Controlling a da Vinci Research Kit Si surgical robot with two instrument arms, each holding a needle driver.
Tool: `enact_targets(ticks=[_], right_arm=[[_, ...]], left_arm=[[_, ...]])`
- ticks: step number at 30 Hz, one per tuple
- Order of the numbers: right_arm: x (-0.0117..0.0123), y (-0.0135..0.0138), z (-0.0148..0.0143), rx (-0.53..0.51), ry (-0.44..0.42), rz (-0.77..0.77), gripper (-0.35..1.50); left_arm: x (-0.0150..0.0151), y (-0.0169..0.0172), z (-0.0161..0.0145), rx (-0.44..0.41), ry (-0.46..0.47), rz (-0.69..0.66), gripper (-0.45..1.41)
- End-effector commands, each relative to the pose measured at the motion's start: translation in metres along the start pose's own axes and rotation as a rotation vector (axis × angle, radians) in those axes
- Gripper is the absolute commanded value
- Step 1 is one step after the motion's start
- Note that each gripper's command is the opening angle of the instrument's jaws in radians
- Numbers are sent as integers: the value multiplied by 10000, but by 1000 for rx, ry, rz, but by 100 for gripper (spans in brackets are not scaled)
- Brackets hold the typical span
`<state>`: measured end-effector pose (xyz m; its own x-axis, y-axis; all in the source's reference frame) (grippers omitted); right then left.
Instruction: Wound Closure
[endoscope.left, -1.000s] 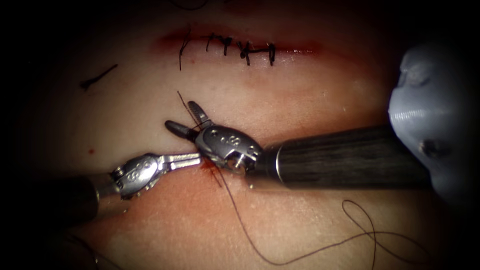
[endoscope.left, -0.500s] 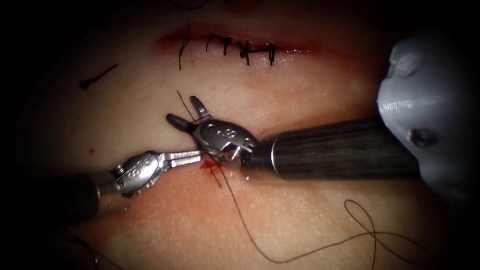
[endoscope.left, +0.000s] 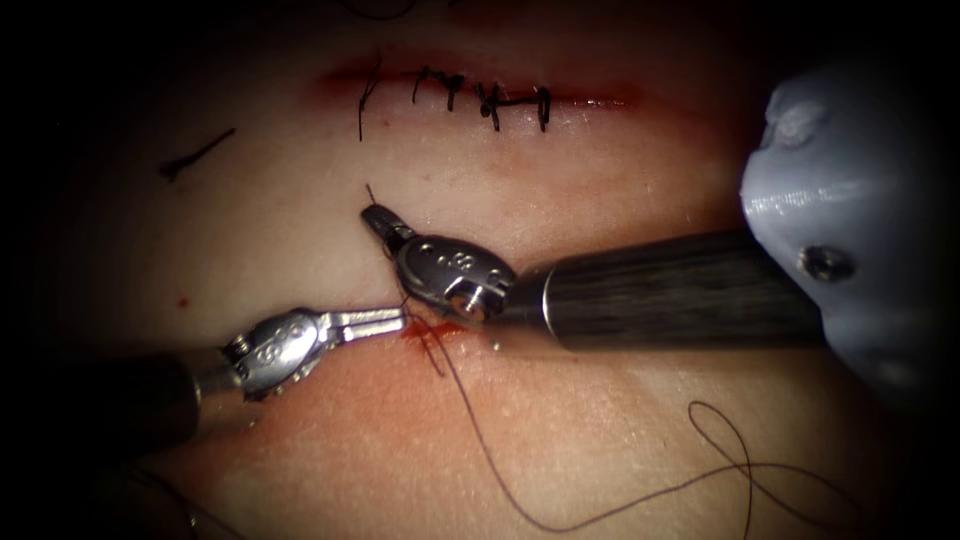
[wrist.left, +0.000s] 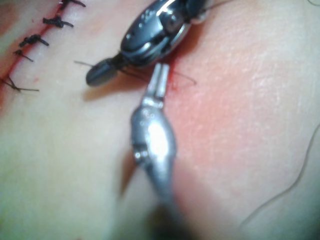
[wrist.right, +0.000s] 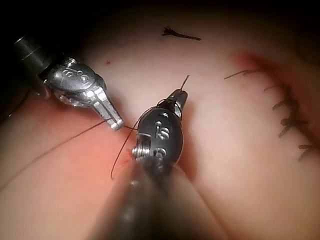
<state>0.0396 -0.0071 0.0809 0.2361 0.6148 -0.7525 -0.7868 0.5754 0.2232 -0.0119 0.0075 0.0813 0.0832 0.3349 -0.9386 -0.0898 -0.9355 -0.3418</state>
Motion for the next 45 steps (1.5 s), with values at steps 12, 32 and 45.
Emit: enact_targets(ticks=[12,32,45], right_arm=[[-6,-17,-26,45,15,-3,-35],[-32,-39,-88,57,44,-37,-35],[-58,-54,-125,60,52,-60,-35]], left_arm=[[-9,-3,2,-8,4,-2,-45],[19,-71,-12,53,-13,-20,-45],[39,-110,-2,72,-14,-7,-45]])
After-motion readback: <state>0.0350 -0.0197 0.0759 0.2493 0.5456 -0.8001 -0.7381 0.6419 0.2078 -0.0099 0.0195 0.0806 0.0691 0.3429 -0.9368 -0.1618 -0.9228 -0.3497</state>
